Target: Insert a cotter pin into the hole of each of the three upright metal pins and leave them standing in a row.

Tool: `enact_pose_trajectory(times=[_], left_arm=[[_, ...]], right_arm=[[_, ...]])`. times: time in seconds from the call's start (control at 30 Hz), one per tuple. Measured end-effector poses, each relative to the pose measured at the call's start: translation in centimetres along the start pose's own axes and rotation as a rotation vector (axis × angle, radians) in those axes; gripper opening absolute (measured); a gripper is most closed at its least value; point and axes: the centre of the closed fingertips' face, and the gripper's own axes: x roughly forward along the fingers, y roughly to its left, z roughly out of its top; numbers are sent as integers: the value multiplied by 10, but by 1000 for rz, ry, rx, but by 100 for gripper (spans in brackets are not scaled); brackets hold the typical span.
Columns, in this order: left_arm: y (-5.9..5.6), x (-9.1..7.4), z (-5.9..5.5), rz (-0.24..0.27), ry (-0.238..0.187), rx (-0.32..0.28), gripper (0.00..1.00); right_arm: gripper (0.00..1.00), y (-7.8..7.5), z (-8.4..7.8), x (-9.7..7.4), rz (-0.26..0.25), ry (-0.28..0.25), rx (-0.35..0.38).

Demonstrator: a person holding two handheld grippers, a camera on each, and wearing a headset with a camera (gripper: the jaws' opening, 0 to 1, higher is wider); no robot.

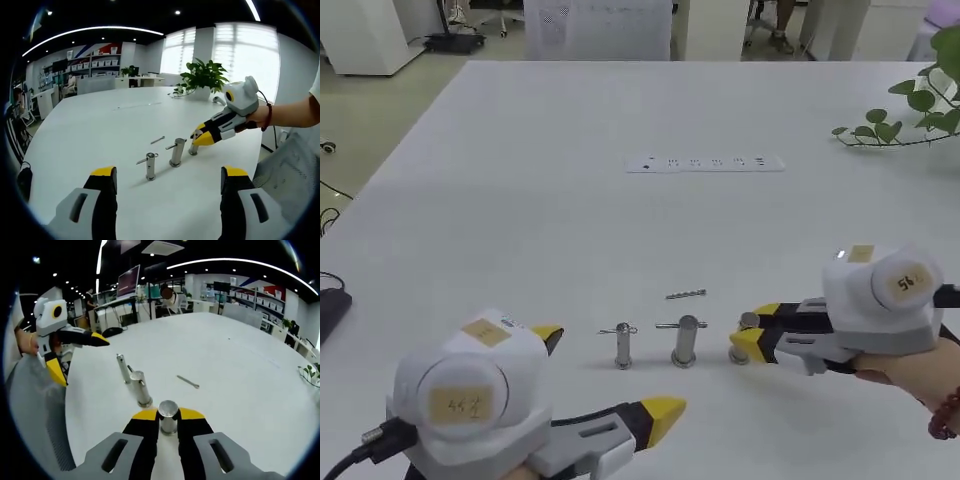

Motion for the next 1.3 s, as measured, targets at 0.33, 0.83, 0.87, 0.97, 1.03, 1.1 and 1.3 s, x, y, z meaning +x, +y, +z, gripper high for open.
enact_pose_trajectory(times=[0.33,0.83,0.87,0.97,1.03,1.1,1.3], left_arm=[[-1,-1,3,-1,-10,9,87],[-4,-1,8,-7,-25,32,90],[-4,-1,9,-8,-28,29,91],[-2,-3,12,-7,-46,11,92],[-3,-4,17,-12,-74,-9,93],[-3,-4,17,-11,-75,-8,94],[-2,-3,15,-11,-62,-3,96]], right_arm=[[23,0,3,-2,-2,-30,78],[38,-5,48,-13,39,-91,163],[38,-6,50,-13,40,-87,161],[40,-11,56,-9,50,-68,152],[41,-12,57,-6,59,-52,147],[42,-14,58,-1,66,-25,133],[42,-18,56,14,93,53,73]])
